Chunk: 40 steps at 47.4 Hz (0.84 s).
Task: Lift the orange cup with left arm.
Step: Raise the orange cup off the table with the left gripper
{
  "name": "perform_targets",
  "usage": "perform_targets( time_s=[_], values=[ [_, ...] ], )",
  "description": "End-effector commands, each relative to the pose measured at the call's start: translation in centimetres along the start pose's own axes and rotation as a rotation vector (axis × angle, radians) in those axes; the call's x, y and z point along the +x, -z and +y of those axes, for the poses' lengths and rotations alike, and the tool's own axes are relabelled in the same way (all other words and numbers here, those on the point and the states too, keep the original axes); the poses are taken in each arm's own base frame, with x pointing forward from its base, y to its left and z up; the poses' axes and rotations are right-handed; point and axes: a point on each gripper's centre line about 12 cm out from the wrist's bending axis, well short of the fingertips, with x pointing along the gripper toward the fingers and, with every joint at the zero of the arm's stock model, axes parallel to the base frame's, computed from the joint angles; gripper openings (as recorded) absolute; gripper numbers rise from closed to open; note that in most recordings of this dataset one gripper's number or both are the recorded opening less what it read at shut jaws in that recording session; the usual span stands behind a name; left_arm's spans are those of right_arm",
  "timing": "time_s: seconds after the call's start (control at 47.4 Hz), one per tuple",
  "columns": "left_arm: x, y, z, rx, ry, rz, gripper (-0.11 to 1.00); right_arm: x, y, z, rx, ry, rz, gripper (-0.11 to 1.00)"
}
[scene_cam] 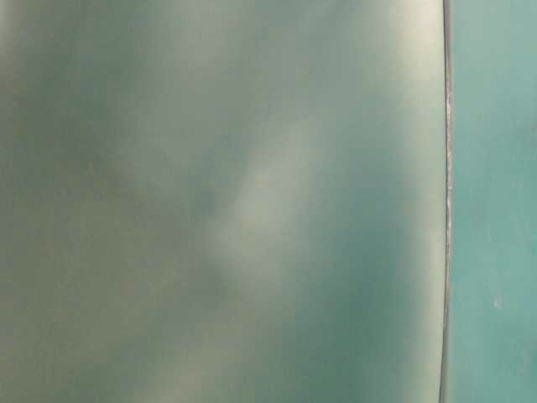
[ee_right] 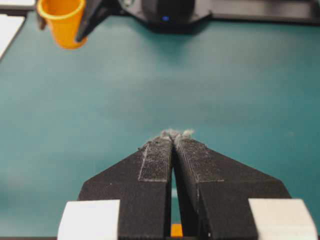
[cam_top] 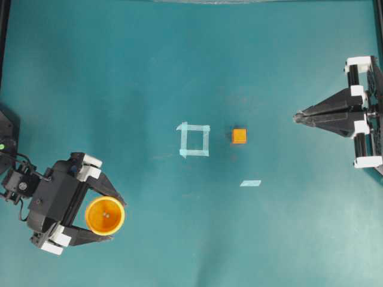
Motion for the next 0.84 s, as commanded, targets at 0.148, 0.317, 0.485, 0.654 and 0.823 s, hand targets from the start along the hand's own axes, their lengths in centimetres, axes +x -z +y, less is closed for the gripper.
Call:
perform_targets(
  time_s=[0.148,0.317,0.485,0.654,0.823],
  values=[
    [-0.32,-1.23,0.01,0.037,0.0,-0.045,0.74,0.07,-1.13,-0.01,0.002,0.0,-0.028,0.0],
    [-0.32,-1.68,-0.01,0.064,-0.001,-0.055,0.74,0.07,-1.13,-0.01,0.002,0.0,-0.028,0.0],
    [-0.28,-1.8,0.03,0.078,-0.002,-0.058,0.74,0.07,-1.13,-0.04,0.002,0.002,-0.028,0.0],
    [-0.32,-1.96,-0.03,0.08,-0.001,-0.063,0.74,0.07,-1.13,-0.01,0.0,0.0,-0.028,0.0],
    [-0.32,-1.96,-0.03,0.08,-0.001,-0.063,0.74,0.07,-1.13,-0.01,0.002,0.0,-0.028,0.0]
  ],
)
